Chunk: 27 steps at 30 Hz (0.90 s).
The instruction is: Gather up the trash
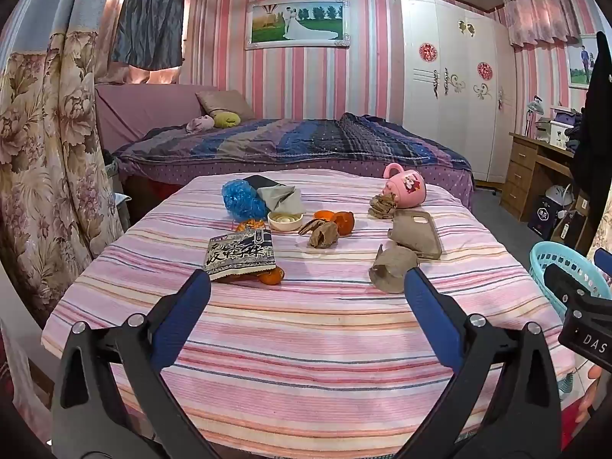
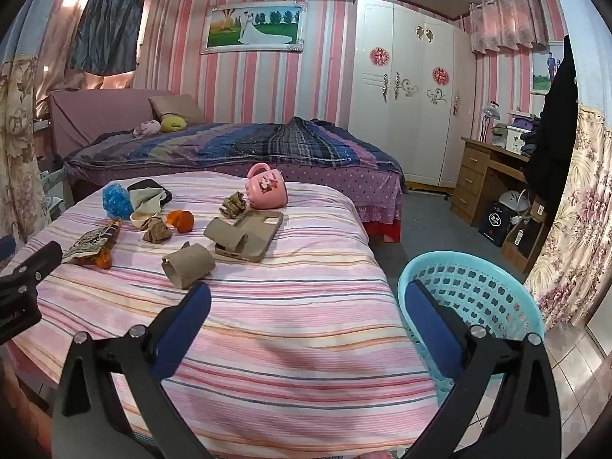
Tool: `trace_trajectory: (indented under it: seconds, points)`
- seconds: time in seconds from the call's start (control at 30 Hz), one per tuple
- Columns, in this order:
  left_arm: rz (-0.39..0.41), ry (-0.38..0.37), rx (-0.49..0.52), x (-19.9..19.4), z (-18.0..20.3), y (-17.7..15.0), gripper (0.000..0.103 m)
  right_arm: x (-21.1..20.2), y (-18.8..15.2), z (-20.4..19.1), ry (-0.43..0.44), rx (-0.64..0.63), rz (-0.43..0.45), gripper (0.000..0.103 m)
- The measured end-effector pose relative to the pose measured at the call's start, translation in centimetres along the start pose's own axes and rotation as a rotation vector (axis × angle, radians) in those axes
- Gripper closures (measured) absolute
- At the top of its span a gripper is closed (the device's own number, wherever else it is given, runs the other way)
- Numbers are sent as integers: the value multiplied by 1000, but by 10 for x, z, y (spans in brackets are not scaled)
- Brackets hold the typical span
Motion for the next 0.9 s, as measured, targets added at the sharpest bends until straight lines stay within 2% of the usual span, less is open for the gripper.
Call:
trace_trajectory:
  seconds: [0.9]
  points:
    - [1,6,8,-4,0,3,5,2,0,2,-10,-13,8,4]
Point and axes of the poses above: each gripper's, at about its wrist camera, not at the fingertips, and x roughly the way its jaws point, z to its right, y to its top, the point moved 10 cm from there along x, roughly the way its jaws point, and after that the axes turned 6 degrees about -y, right-handed, at the moved point
